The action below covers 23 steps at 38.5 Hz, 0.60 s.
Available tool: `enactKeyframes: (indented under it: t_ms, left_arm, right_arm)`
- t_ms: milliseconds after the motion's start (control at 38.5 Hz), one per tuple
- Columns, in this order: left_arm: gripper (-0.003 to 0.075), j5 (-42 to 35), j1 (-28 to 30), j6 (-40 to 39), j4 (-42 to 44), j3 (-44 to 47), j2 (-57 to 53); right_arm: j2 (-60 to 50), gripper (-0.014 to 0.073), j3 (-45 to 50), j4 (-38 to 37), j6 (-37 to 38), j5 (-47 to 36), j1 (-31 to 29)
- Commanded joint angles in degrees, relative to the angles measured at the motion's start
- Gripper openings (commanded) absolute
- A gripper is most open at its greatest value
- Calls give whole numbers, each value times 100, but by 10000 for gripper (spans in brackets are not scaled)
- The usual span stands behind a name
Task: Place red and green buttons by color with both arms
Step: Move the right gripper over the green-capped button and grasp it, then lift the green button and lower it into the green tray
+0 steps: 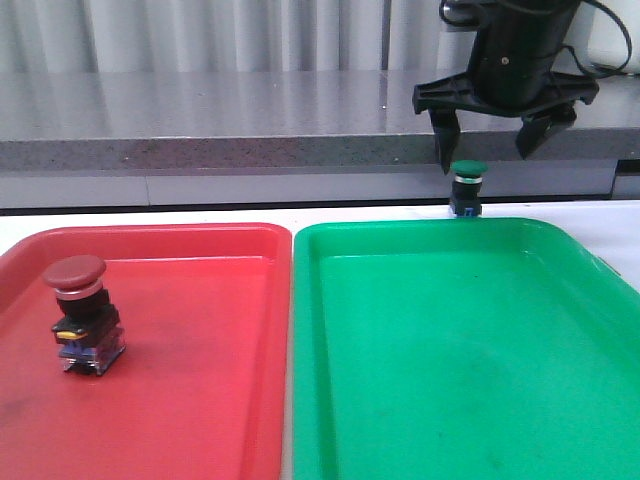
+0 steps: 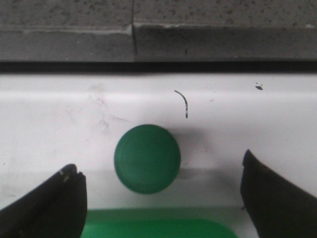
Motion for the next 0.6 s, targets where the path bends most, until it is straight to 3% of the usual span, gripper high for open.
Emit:
enactKeyframes:
  t_ms: [0, 208, 468, 571]
  left_arm:
    - [-20, -479, 16, -58, -46, -146, 67]
    - [-20, -479, 16, -58, -46, -146, 67]
    - [-20, -479, 16, -58, -46, -146, 67]
    - [-20, -479, 16, -58, -46, -146, 67]
  right_arm:
    - [-126, 644, -394, 112, 65, -243, -80]
    - [238, 635, -763, 338, 65, -195, -131]
    - [347, 360, -956, 504, 65, -9, -131]
    - [347, 292, -1012, 504, 65, -1, -131]
